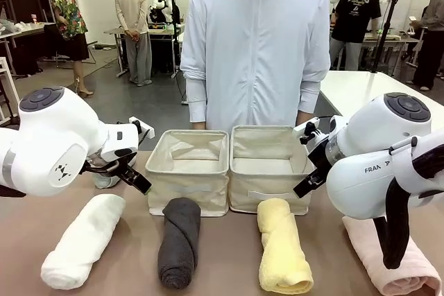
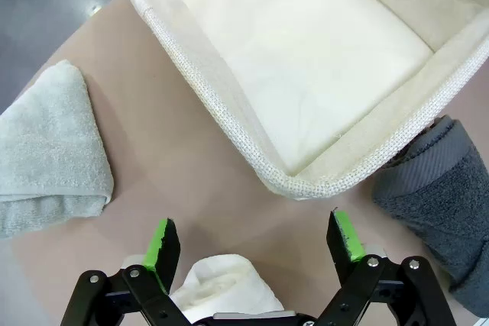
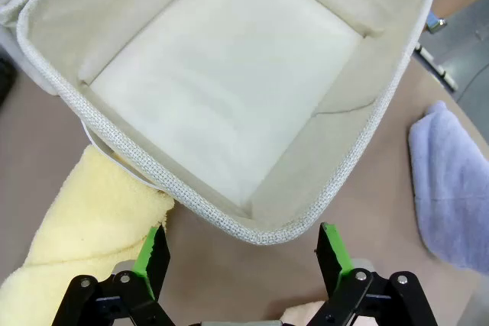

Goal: Sort the towels based on their folding style.
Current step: Pick up one triangle-folded towel and place it in the left Fabric basket.

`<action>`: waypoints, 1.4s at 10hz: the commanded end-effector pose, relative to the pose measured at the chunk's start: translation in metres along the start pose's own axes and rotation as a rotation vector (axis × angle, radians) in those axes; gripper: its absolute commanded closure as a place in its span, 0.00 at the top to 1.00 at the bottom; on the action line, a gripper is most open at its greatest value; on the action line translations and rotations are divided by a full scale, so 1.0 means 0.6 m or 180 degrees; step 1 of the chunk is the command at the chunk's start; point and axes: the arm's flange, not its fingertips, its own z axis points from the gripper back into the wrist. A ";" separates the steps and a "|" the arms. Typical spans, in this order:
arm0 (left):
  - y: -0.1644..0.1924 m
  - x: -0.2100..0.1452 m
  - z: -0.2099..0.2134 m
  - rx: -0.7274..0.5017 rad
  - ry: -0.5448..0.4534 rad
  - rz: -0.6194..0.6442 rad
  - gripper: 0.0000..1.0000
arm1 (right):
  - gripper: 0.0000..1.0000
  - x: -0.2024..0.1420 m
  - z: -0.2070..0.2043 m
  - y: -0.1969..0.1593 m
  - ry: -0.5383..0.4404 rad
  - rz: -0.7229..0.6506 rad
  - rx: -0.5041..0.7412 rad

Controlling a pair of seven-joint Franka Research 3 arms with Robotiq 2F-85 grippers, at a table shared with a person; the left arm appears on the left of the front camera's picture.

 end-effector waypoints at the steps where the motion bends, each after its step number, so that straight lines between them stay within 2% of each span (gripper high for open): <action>1: 0.000 0.000 0.000 0.0001 -0.0004 -0.0002 1.00 | 1.00 0.000 0.000 0.000 0.0000 0.0000 0.0001; 2: 0.000 0.000 0.000 0.0000 0.0000 0.0000 1.00 | 1.00 0.000 0.000 0.000 0.0000 0.0000 0.0000; 3: -0.008 0.013 0.052 0.0083 -0.0066 -0.0160 1.00 | 1.00 0.008 0.066 0.003 -0.0116 -0.0024 -0.0130; 6: -0.038 0.094 0.235 0.0164 -0.0044 -0.0629 1.00 | 1.00 0.048 0.257 0.009 -0.0202 -0.0007 -0.0381; 9: -0.069 0.125 0.363 0.0427 -0.0265 -0.0667 1.00 | 1.00 0.076 0.383 0.051 -0.0127 0.0175 -0.0692; 10: -0.076 0.119 0.363 0.0400 -0.0382 -0.0612 1.00 | 1.00 0.056 0.331 0.016 -0.0288 0.0062 -0.0474; 11: -0.067 0.126 0.366 0.0329 -0.0240 -0.0647 1.00 | 1.00 0.056 0.331 0.016 -0.0288 0.0062 -0.0474; 14: -0.067 0.126 0.366 0.0329 -0.0240 -0.0647 1.00 | 1.00 0.056 0.331 0.016 -0.0288 0.0062 -0.0474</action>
